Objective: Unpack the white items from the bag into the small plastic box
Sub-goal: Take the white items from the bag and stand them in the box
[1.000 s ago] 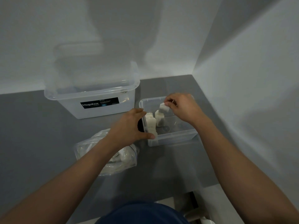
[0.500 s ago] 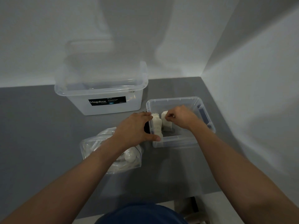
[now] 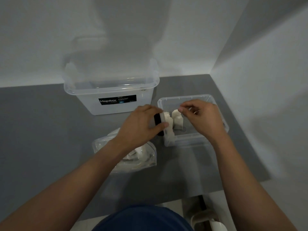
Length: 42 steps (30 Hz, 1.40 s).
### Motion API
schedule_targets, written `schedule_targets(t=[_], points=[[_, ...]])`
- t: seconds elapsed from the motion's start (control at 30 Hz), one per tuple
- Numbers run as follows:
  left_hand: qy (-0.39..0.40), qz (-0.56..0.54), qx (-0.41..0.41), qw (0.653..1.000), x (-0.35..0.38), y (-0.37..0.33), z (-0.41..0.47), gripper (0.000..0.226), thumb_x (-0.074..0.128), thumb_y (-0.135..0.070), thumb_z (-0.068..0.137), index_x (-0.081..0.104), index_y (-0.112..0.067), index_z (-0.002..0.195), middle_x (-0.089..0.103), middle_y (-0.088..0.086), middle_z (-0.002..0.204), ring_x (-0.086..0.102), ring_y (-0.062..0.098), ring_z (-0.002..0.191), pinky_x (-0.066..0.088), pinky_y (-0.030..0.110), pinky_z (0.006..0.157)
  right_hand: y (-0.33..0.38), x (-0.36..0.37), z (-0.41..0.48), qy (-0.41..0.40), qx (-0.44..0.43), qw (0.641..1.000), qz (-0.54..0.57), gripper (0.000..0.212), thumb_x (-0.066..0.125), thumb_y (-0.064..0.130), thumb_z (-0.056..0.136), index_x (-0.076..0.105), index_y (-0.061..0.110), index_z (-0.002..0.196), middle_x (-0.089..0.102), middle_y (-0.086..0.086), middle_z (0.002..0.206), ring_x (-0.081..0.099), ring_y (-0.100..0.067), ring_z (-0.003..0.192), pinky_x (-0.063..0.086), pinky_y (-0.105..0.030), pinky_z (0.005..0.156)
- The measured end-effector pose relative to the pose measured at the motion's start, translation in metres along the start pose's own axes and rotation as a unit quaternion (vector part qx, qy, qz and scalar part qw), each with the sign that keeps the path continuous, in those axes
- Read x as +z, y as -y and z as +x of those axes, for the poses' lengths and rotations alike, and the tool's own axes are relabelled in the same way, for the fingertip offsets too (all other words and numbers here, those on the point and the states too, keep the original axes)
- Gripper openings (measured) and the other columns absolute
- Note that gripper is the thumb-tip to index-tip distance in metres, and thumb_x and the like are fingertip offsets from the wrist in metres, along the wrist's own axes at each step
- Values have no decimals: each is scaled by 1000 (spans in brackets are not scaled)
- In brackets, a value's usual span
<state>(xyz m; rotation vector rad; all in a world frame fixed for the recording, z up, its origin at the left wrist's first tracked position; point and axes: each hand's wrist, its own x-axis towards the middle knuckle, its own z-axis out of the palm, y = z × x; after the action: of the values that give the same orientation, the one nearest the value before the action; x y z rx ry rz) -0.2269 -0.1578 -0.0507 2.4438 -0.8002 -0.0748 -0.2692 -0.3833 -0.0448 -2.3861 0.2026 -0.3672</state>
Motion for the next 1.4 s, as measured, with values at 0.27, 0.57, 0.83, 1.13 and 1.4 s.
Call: schedule_targets(t=[0.27, 0.57, 0.83, 1.13, 1.4], points=[[-131, -40, -2, 991, -14, 74, -91, 17, 69, -37, 88, 61, -22, 85, 57, -12, 85, 52, 8, 76, 41, 22, 65, 85, 83, -88, 47, -163, 986, -3, 18, 65, 25, 97, 74, 18, 110, 71, 2, 101, 67, -13, 86, 57, -31, 78], [61, 250, 64, 964, 11, 148, -127, 20, 58, -37, 85, 74, -26, 88, 71, -8, 86, 59, 22, 85, 45, 32, 68, 83, 175, -109, 240, -88, 915, -312, 22, 50, 23, 96, 70, 27, 101, 72, -1, 99, 70, -27, 90, 48, -32, 66], [55, 302, 27, 951, -7, 157, -103, 52, 62, -58, 78, 59, -25, 119, 71, -6, 101, 51, 22, 98, 33, 34, 78, 94, 172, -93, 192, 29, 931, -310, 39, 66, 25, 89, 58, 21, 127, 70, -7, 111, 66, -32, 104, 52, -37, 80], [54, 268, 147, 951, -3, 160, -91, 23, 73, -37, 79, 71, -25, 98, 67, -4, 93, 53, 22, 90, 38, 33, 74, 99, 191, -81, 158, -32, 944, -289, 17, 65, 24, 91, 73, 19, 105, 67, -2, 110, 66, -28, 95, 56, -41, 73], [6, 276, 144, 950, 18, 151, -71, 6, 73, -23, 65, 68, -21, 64, 63, -3, 62, 55, 22, 68, 27, 27, 60, 88, 196, -83, 174, 28, 960, -216, 13, 73, 33, 84, 67, 23, 90, 69, 2, 89, 65, -22, 81, 53, -35, 66]])
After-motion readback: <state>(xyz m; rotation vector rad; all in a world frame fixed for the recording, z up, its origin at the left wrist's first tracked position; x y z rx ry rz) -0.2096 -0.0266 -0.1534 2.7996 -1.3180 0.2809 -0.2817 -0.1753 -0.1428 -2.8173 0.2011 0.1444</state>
